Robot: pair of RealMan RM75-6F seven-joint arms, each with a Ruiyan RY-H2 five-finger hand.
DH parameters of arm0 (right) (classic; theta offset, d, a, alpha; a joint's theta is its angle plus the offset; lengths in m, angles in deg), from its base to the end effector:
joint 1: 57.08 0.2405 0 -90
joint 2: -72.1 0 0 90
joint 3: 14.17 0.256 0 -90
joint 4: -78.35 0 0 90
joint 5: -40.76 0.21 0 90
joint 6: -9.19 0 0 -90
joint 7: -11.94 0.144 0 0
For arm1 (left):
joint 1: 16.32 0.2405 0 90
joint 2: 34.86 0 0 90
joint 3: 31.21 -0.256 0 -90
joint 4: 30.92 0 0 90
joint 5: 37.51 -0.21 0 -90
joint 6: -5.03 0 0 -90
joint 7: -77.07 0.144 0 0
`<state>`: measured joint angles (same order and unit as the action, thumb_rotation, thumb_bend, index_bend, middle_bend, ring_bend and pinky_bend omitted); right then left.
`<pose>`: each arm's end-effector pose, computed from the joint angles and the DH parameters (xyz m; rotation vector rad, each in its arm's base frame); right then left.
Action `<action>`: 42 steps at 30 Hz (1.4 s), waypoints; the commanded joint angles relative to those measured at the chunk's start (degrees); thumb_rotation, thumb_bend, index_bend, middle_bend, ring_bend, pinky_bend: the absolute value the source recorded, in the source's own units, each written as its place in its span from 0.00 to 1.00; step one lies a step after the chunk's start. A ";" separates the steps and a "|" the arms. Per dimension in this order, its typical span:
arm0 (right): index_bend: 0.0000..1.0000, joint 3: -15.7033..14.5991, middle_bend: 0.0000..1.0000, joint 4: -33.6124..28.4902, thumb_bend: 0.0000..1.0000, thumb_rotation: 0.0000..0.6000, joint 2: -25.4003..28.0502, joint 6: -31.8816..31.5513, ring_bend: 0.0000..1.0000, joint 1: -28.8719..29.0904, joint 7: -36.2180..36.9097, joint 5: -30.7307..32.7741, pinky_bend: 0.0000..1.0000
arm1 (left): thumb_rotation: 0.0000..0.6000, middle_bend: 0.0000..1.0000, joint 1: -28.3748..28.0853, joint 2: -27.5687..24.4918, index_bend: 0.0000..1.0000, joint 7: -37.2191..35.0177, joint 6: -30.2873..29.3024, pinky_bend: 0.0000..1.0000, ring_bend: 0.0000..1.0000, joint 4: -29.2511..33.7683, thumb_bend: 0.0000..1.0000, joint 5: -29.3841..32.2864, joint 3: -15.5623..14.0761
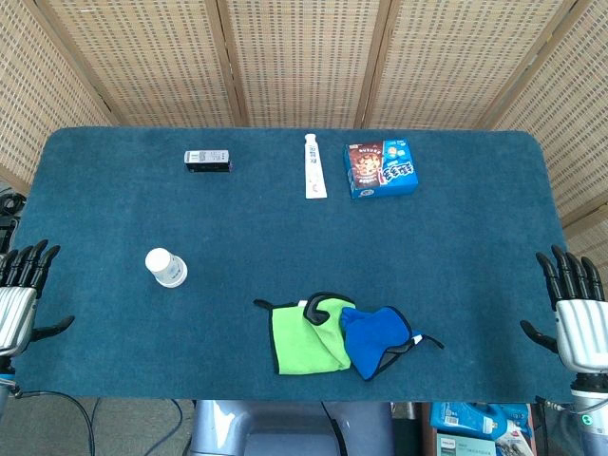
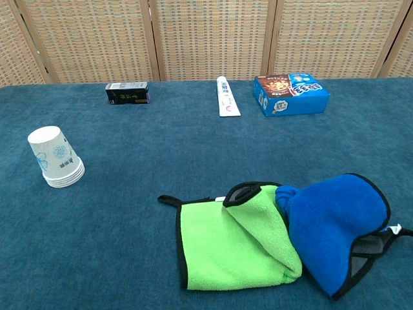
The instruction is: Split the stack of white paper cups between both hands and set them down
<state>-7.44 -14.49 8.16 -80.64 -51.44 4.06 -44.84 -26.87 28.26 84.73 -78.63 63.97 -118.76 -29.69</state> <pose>-0.2971 -0.1974 0.1804 1.3342 -0.6913 0.9061 -0.2988 0.2056 0.1583 -1.4348 -0.8294 -0.8298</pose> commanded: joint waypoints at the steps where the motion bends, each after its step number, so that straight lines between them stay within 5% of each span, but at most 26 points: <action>1: 0.00 0.12 0.00 -0.04 0.00 1.00 0.06 -0.07 0.00 -0.05 0.13 0.06 0.00 | 1.00 0.00 -0.85 0.42 0.00 0.26 1.38 0.00 0.00 -0.62 0.08 0.43 0.57; 14: 0.00 0.40 0.00 0.46 0.00 1.00 -0.21 1.37 0.00 0.35 0.17 1.08 0.00 | 1.00 0.00 -9.47 2.71 0.00 3.19 14.66 0.00 0.00 -2.79 0.09 4.63 4.32; 18: 0.00 0.36 0.00 0.62 0.00 1.00 -0.44 1.85 0.00 0.59 0.00 1.08 0.00 | 1.00 0.02 -14.45 4.96 0.00 5.17 21.10 0.13 0.02 -6.55 0.09 5.00 5.43; 24: 0.00 0.52 0.00 1.18 0.00 1.00 -0.78 2.75 0.00 0.85 -0.32 1.95 0.00 | 1.00 0.20 -20.77 8.92 0.08 4.74 28.98 0.26 0.17 -12.60 0.09 5.35 6.62; 42: 0.00 1.04 0.00 1.63 0.00 1.00 -0.75 3.96 0.00 0.99 0.84 3.70 0.00 | 1.00 0.36 -25.89 12.96 0.35 7.81 33.01 0.34 0.30 -17.95 0.09 4.00 4.68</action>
<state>-6.41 -12.87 7.40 -76.71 -50.47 4.87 -41.17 -52.65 41.27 92.18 -45.72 45.98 -115.08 -24.84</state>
